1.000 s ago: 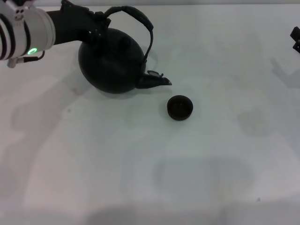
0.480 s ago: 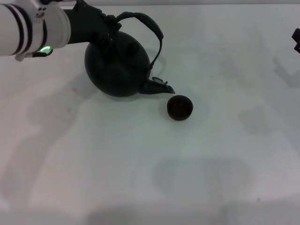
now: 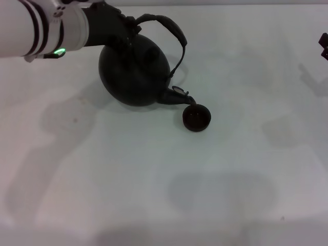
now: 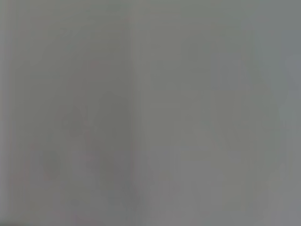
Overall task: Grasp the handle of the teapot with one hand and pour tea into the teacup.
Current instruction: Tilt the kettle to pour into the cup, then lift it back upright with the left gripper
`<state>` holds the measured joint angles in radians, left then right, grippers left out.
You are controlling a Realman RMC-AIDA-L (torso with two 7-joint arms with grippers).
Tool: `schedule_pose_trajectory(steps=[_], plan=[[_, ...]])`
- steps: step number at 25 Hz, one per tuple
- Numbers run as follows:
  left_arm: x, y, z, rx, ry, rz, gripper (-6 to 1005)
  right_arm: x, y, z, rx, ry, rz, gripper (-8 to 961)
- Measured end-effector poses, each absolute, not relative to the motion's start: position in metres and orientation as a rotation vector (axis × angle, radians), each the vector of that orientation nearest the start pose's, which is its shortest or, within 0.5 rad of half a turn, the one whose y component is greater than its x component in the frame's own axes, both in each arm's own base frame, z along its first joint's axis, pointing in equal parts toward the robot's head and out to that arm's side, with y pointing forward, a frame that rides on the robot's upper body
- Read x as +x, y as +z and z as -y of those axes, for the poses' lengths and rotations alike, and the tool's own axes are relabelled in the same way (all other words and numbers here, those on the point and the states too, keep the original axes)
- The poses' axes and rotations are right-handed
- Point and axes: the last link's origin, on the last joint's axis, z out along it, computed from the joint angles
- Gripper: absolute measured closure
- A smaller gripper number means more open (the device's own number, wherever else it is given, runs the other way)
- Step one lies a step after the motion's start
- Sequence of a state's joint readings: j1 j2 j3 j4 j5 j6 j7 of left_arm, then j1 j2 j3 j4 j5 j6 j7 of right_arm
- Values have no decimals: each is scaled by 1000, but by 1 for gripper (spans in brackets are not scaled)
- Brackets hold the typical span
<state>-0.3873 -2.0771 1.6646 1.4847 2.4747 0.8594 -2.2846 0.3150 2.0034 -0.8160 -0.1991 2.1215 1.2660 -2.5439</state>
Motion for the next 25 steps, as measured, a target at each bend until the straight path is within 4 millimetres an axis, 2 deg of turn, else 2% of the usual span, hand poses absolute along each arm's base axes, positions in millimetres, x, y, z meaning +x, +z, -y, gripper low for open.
schedule_pose_trajectory(steps=[10, 25], plan=[[-130, -22, -371, -2448, 101, 142, 861, 369, 32, -300, -1834, 718, -567, 78], [-119, -30, -371, -2467, 155, 67, 862, 367, 31, -304, -1835, 712, -568, 78]])
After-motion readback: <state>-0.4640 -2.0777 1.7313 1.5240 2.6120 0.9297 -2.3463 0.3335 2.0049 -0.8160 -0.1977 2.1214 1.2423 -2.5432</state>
